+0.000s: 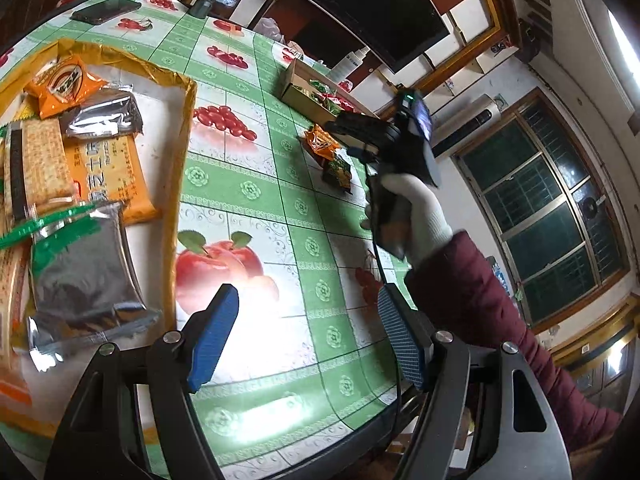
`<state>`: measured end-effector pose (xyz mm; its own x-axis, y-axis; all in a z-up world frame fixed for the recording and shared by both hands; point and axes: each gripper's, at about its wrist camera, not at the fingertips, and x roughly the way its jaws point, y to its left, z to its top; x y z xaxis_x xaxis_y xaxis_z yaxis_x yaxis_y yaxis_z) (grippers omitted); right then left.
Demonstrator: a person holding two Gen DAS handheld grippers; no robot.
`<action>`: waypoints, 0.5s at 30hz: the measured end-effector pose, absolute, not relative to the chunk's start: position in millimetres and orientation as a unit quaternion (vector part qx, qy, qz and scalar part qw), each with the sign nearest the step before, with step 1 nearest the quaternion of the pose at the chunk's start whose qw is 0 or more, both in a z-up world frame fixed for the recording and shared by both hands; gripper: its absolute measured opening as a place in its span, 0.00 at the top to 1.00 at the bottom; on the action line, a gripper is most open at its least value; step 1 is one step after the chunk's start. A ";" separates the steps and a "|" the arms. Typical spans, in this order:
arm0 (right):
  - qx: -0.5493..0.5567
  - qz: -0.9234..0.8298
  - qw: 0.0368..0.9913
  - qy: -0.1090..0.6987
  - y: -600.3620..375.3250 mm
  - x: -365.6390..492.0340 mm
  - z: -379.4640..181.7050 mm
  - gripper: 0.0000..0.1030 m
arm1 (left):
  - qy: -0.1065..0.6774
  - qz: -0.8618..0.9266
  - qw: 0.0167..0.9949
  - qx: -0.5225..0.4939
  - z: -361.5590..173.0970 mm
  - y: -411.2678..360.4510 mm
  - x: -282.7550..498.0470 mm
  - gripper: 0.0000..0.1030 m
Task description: Organize snacks
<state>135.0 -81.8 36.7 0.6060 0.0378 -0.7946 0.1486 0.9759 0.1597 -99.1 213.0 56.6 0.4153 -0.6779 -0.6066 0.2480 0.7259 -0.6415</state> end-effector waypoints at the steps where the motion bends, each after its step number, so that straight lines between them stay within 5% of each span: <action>1: 0.100 -0.038 0.887 0.449 -80.4 142.4 33.2 0.35 | 0.459 -0.289 0.807 -0.234 55.8 213.9 -97.6 0.30; 8: 0.056 -0.033 0.888 0.455 -56.8 146.2 26.2 0.46 | 0.459 -0.295 0.802 -0.243 49.2 217.5 -91.1 0.30; 15: 0.047 0.076 0.865 0.495 -8.0 94.3 25.1 0.46 | 0.452 -0.291 0.806 -0.247 57.7 217.5 -104.5 0.30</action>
<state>94.3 -8.0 25.1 0.4993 0.1771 -0.8481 -0.0844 0.9842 0.1559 -104.5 217.5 57.7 0.4214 -0.6927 -0.5854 0.2455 0.7085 -0.6616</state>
